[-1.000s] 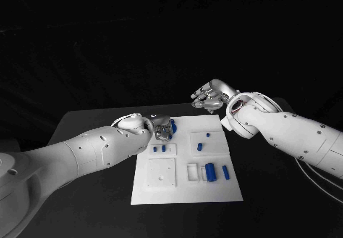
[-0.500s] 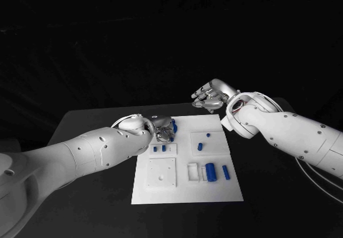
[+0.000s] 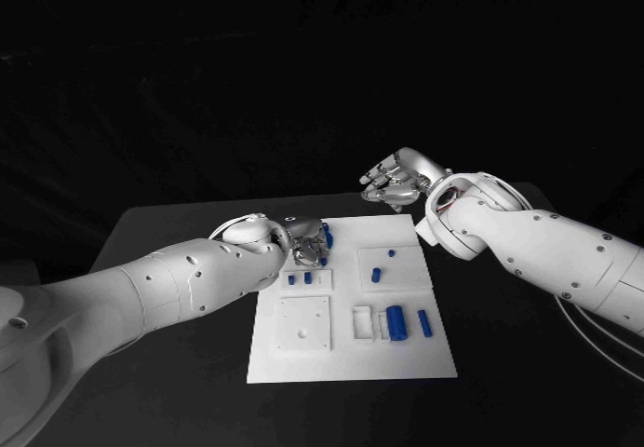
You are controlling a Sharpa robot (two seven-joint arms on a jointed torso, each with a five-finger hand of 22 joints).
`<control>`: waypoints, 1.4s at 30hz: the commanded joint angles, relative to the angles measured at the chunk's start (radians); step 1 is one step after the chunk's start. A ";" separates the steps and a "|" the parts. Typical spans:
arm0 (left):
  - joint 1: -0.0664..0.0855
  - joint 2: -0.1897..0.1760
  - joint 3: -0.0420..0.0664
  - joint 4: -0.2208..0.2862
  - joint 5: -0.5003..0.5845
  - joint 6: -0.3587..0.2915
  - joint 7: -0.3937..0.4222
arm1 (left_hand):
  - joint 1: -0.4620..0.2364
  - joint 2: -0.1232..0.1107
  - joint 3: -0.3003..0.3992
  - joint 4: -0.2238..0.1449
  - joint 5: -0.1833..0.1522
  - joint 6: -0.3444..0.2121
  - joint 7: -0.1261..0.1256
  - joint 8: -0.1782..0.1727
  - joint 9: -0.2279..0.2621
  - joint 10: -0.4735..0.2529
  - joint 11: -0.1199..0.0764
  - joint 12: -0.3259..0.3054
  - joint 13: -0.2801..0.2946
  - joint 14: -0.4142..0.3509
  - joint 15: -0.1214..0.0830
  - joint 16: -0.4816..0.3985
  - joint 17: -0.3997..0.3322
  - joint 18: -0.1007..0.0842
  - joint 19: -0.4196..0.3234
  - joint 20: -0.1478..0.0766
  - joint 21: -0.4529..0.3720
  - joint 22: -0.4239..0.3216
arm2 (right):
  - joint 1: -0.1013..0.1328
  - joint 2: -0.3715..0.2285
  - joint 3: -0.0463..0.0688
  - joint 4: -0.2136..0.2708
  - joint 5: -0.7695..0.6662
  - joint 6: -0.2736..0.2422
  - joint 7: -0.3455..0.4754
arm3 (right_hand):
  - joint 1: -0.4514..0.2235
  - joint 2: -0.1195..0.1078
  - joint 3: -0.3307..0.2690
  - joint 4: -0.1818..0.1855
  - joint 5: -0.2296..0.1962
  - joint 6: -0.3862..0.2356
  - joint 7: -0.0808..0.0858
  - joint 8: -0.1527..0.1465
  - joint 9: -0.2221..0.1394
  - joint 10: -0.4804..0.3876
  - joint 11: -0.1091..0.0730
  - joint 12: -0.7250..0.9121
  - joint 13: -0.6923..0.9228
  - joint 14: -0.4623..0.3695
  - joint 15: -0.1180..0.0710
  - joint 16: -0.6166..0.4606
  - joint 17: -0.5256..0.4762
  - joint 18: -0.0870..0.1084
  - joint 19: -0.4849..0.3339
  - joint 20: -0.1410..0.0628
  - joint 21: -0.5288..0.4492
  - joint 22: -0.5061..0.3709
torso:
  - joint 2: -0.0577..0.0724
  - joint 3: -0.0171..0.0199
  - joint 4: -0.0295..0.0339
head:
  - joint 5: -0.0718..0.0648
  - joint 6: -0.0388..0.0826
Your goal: Assemble the parts on the task board
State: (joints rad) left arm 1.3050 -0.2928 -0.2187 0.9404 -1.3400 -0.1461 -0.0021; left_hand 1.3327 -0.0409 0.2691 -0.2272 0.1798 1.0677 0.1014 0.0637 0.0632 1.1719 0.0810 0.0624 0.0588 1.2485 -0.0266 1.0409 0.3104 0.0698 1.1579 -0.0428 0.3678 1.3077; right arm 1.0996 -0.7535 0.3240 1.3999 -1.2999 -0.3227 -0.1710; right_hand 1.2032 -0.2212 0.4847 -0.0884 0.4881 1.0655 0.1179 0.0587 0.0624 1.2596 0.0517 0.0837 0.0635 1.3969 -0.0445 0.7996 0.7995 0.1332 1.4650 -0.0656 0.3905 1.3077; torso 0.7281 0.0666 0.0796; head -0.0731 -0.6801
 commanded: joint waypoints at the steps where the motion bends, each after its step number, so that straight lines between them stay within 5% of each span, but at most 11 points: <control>1: 0.000 0.001 0.000 0.000 0.007 -0.028 0.004 | -0.002 -0.006 -0.007 -0.001 -0.006 -0.011 0.001 -0.002 -0.001 -0.009 0.001 -0.003 0.000 0.001 0.011 0.006 -0.003 0.021 0.003 0.007 -0.007 0.016 | 0.000 0.001 0.000 0.000 0.000 0.005 0.008 | -0.004 -0.003 0.007 0.000 0.006 0.000 0.005 0.004 0.001 -0.001 0.005 -0.005 -0.001 -0.002 0.005 0.005 -0.001 0.012 0.040 0.005 -0.006 0.033 | 0.000 0.0001 -0.0006 | 0.000 0.000; 17: 0.000 -0.005 0.000 0.015 0.007 -0.063 0.007 | 0.006 -0.002 -0.007 -0.003 0.009 0.019 -0.003 -0.001 0.002 0.035 -0.010 0.000 0.000 0.007 0.007 0.023 -0.001 0.023 0.013 0.004 -0.008 0.022 | 0.000 0.001 0.000 -0.005 0.000 0.010 0.007 | -0.005 -0.003 0.009 0.000 0.005 0.000 0.005 0.004 0.001 -0.002 0.006 -0.006 -0.001 -0.003 0.005 0.007 -0.004 0.012 0.040 0.004 -0.013 0.032 | 0.000 -0.0007 0.0006 | -0.001 -0.003; 42: -0.013 0.014 0.001 -0.021 0.008 0.004 0.008 | -0.001 0.003 -0.029 0.003 -0.005 0.024 0.001 -0.002 0.001 0.008 -0.004 -0.001 0.000 0.000 0.011 0.031 -0.002 0.021 0.012 0.007 -0.014 0.019 | 0.000 0.002 0.000 0.000 0.000 0.016 0.007 | -0.005 -0.003 0.009 0.000 0.005 0.000 0.005 0.004 0.001 -0.002 0.006 -0.006 -0.001 -0.003 0.005 0.007 -0.004 0.012 0.040 0.004 -0.013 0.032 | 0.003 0.0009 -0.0013 | -0.005 -0.012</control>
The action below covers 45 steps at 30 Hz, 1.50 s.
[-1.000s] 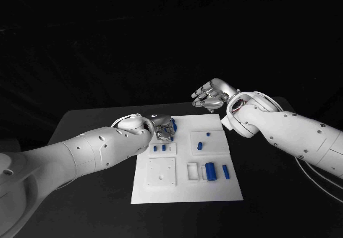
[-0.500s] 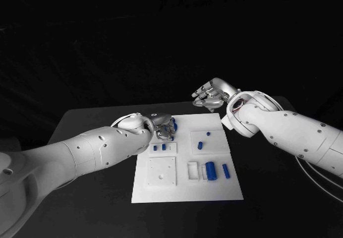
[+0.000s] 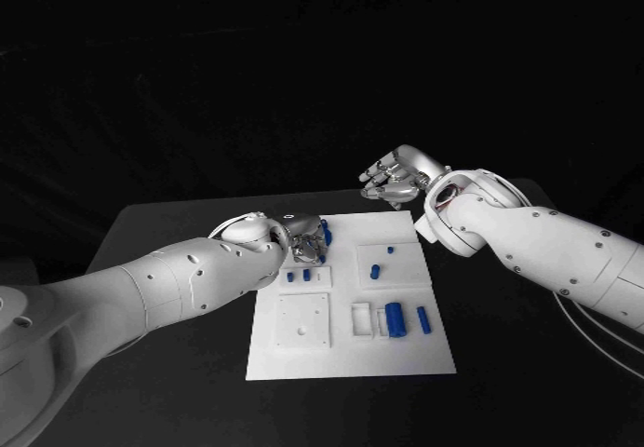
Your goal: Assemble the parts on the task board
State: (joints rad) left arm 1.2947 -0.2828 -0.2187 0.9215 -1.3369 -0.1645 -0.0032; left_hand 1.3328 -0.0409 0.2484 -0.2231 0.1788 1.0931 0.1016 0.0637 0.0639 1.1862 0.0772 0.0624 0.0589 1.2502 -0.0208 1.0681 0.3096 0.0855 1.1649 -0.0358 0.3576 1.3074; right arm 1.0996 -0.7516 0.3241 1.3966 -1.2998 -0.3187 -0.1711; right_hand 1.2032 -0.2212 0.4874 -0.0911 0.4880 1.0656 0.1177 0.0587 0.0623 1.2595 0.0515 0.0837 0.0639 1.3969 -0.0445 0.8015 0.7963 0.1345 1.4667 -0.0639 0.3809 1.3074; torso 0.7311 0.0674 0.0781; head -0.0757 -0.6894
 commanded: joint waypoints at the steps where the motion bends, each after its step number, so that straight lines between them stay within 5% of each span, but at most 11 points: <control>1: -0.004 0.005 0.001 -0.004 0.005 0.024 0.009 | -0.001 0.003 -0.008 -0.001 -0.004 -0.002 0.000 -0.002 0.000 -0.007 0.000 -0.001 0.000 -0.002 0.005 0.004 -0.001 0.005 0.005 0.000 -0.004 0.019 | 0.000 0.000 0.000 0.004 -0.001 0.011 0.007 | -0.005 -0.003 0.006 0.002 0.006 0.000 0.005 0.004 0.001 -0.002 0.006 -0.006 -0.001 -0.003 0.005 0.005 -0.001 0.011 0.038 0.003 -0.004 0.033 | -0.001 -0.0002 0.0010 | -0.003 -0.004; 45: -0.017 0.018 0.001 -0.018 0.024 0.040 0.038 | -0.005 0.005 -0.017 0.012 -0.006 -0.007 0.006 -0.001 0.000 0.001 -0.004 -0.001 0.000 0.003 0.001 0.022 0.000 0.002 0.016 -0.003 -0.008 0.020 | 0.000 -0.004 0.000 0.009 -0.001 0.011 0.005 | -0.003 -0.002 0.010 0.001 0.007 0.002 0.005 0.004 0.001 -0.001 0.005 -0.006 -0.001 -0.005 0.004 0.008 -0.006 0.010 0.039 0.002 -0.004 0.034 | -0.003 -0.0001 0.0009 | -0.014 -0.009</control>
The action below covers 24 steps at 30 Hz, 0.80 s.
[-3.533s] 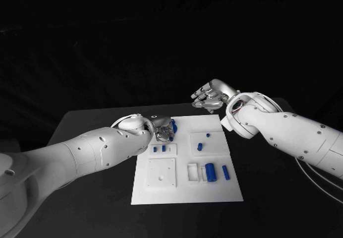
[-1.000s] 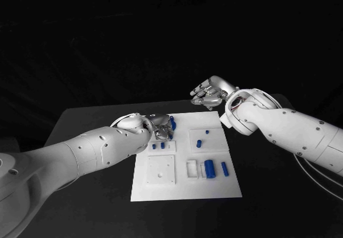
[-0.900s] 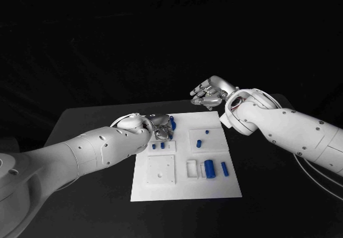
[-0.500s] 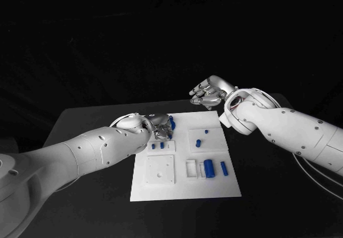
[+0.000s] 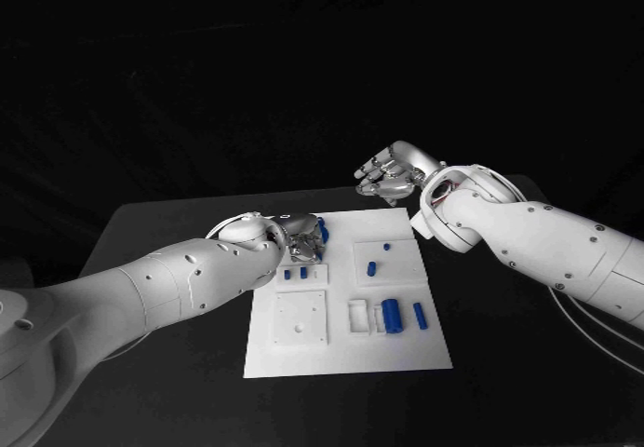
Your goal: Assemble the parts on the task board
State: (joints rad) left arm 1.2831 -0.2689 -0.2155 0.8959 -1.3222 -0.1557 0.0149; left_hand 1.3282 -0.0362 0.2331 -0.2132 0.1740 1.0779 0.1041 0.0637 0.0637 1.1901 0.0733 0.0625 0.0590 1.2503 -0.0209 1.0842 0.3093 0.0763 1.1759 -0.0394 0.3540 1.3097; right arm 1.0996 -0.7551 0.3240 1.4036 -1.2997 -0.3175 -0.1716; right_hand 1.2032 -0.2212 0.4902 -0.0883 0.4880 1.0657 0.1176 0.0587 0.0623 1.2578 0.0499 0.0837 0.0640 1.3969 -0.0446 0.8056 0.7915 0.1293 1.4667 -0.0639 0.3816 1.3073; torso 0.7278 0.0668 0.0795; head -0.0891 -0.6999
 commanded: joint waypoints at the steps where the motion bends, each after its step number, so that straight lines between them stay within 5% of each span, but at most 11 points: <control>1: -0.006 0.005 -0.002 0.008 0.009 0.033 0.021 | 0.000 0.002 -0.001 0.002 -0.001 0.014 0.004 -0.001 0.000 -0.002 0.000 -0.001 0.000 0.003 0.000 0.008 0.001 0.011 0.005 0.000 -0.004 0.018 | 0.000 0.000 0.000 0.002 -0.001 0.010 0.005 | -0.003 -0.002 0.007 -0.002 0.007 0.002 0.005 0.004 0.001 0.001 0.007 -0.006 -0.001 -0.005 0.004 0.004 -0.001 0.015 0.039 0.002 -0.005 0.034 | 0.000 0.0005 -0.0006 | 0.000 0.002; 16: -0.006 0.002 -0.002 0.005 0.003 0.006 0.006 | 0.026 0.059 0.008 0.004 0.004 0.109 -0.008 -0.002 0.002 0.086 -0.026 -0.003 0.000 0.031 -0.014 0.040 0.011 0.010 0.011 -0.015 0.050 0.021 | 0.000 0.001 0.000 0.001 -0.001 0.011 0.006 | -0.002 -0.001 0.008 -0.002 0.005 0.003 0.005 0.004 0.001 0.002 0.007 -0.005 -0.001 -0.005 0.004 0.004 -0.001 0.015 0.039 0.002 -0.003 0.035 | 0.000 -0.0004 0.0007 | -0.004 0.001; 24: -0.006 0.000 -0.002 0.007 0.002 -0.029 0.012 | 0.032 0.067 0.014 -0.009 0.004 0.120 -0.009 -0.001 0.002 0.094 -0.029 -0.004 0.000 0.039 -0.017 0.040 0.011 0.012 -0.001 -0.017 0.076 0.021 | 0.000 0.002 0.000 -0.001 -0.001 0.012 0.006 | -0.002 -0.001 0.008 -0.002 0.005 0.003 0.005 0.004 0.001 0.002 0.007 -0.005 -0.001 -0.005 0.004 0.004 -0.001 0.015 0.039 0.002 -0.003 0.035 | 0.000 -0.0005 0.0000 | -0.003 0.002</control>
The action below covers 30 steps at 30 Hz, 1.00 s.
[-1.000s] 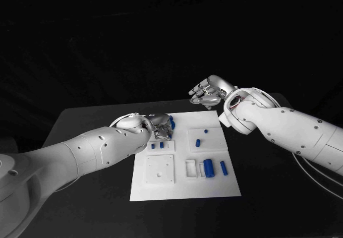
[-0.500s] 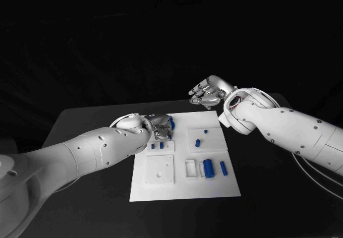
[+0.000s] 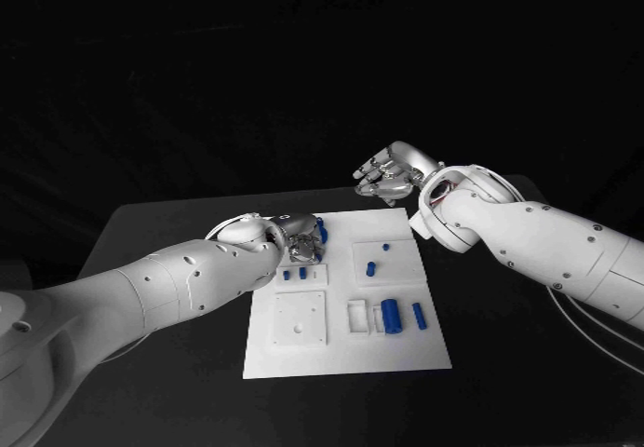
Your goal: Assemble the parts on the task board
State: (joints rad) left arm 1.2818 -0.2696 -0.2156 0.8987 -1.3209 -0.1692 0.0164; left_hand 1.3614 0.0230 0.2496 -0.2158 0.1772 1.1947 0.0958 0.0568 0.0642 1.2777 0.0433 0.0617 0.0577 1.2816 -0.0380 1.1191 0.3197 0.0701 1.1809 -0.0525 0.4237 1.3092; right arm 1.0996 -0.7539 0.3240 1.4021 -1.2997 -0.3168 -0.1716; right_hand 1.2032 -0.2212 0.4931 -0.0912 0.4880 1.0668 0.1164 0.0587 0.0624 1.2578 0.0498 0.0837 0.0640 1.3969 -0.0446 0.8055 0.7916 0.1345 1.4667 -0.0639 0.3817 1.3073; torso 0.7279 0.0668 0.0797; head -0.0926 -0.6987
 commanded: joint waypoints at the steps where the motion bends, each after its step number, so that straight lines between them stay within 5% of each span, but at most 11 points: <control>1: -0.004 0.000 -0.002 0.005 0.003 -0.021 0.013 | -0.001 0.009 -0.001 -0.009 0.001 0.004 0.000 0.006 0.002 0.007 0.001 -0.003 0.001 0.009 0.000 0.005 0.001 0.018 -0.007 -0.005 0.010 0.021 | 0.000 0.001 0.001 0.000 -0.001 0.011 0.006 | -0.002 -0.001 0.006 0.001 0.005 0.002 0.006 0.004 0.001 0.002 0.007 -0.005 -0.001 -0.005 0.004 0.005 -0.002 0.010 0.039 0.002 -0.003 0.035 | 0.000 -0.0007 -0.0002 | 0.001 0.001; 10: -0.004 -0.025 0.006 0.032 0.046 -0.074 0.041 | -0.006 0.011 0.004 -0.015 0.002 0.010 -0.002 0.006 0.002 0.013 -0.001 -0.003 0.002 0.024 -0.003 0.012 0.006 0.020 -0.002 -0.008 0.031 0.021 | 0.000 0.002 0.001 -0.006 -0.001 0.011 0.008 | -0.002 -0.001 0.006 0.001 0.005 0.002 0.006 0.004 0.001 0.002 0.007 -0.005 -0.001 -0.005 0.004 0.005 -0.002 0.010 0.039 0.002 -0.003 0.035 | 0.000 -0.0013 0.0003 | 0.004 0.006; 16: -0.004 -0.053 0.034 0.060 0.107 -0.081 0.046 | -0.007 0.011 0.005 -0.017 0.003 0.007 -0.001 0.006 0.002 0.010 0.000 -0.003 0.001 0.025 -0.003 0.013 0.007 0.021 -0.001 -0.008 0.035 0.020 | 0.000 0.001 0.001 -0.010 0.000 0.011 0.009 | -0.002 -0.001 0.006 0.001 0.005 0.002 0.006 0.004 0.001 0.002 0.007 -0.005 -0.001 -0.005 0.004 0.005 -0.002 0.010 0.039 0.002 -0.003 0.035 | -0.001 -0.0035 0.0019 | 0.006 0.009; 19: -0.004 -0.079 0.062 0.086 0.151 -0.068 0.043 | -0.010 0.010 0.007 -0.018 0.004 0.004 -0.001 0.006 0.001 0.007 0.001 -0.003 0.001 0.026 -0.003 0.014 0.007 0.021 -0.002 -0.007 0.037 0.020 | 0.000 -0.002 0.001 -0.013 0.001 0.011 0.009 | -0.002 -0.001 0.006 0.001 0.005 0.002 0.006 0.004 0.001 0.002 0.007 -0.005 -0.001 -0.005 0.004 0.005 -0.002 0.010 0.039 0.002 -0.003 0.035 | -0.002 -0.0053 0.0036 | 0.009 0.008; 23: -0.002 -0.117 0.088 0.130 0.202 -0.035 0.036 | -0.013 0.008 0.009 -0.019 0.005 -0.002 0.000 0.005 0.001 0.001 0.003 -0.003 0.001 0.024 -0.001 0.012 0.007 0.021 -0.005 -0.006 0.038 0.020 | 0.000 -0.007 0.001 -0.014 0.002 0.012 0.009 | -0.002 -0.001 0.006 0.001 0.005 0.002 0.006 0.004 0.001 0.002 0.007 -0.005 -0.001 -0.005 0.004 0.005 -0.002 0.010 0.039 0.002 -0.003 0.035 | -0.004 -0.0073 0.0067 | 0.009 0.005; 30: 0.017 -0.193 0.108 0.206 0.236 0.027 0.016 | -0.014 0.005 0.009 -0.020 0.004 -0.001 0.000 0.006 0.002 0.000 0.003 -0.003 0.001 0.022 -0.001 0.011 0.007 0.021 -0.008 -0.005 0.039 0.019 | 0.000 -0.016 0.001 -0.014 0.004 0.014 0.009 | -0.003 -0.001 0.006 0.001 0.006 0.002 0.006 0.004 0.001 0.001 0.007 -0.006 -0.001 -0.005 0.004 0.006 -0.002 0.010 0.039 0.002 -0.002 0.035 | -0.009 -0.0152 0.0134 | 0.007 0.002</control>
State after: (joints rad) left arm 1.2949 -0.4584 -0.1091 1.0938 -1.1349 -0.1966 0.0408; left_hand 1.3564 0.0277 0.2591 -0.2313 0.1769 1.1948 0.0962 0.0568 0.0641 1.2810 0.0470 0.0617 0.0576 1.2991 -0.0410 1.1261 0.3262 0.0843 1.1775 -0.0556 0.4584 1.3091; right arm 1.0996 -0.7689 0.3240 1.3869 -1.2983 -0.3153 -0.1708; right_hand 1.2032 -0.2212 0.4929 -0.0911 0.4880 1.0670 0.1162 0.0587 0.0624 1.2577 0.0498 0.0837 0.0641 1.3969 -0.0446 0.8054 0.7900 0.1310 1.4667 -0.0639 0.3817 1.3080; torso 0.7211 0.0552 0.0896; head -0.0854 -0.6958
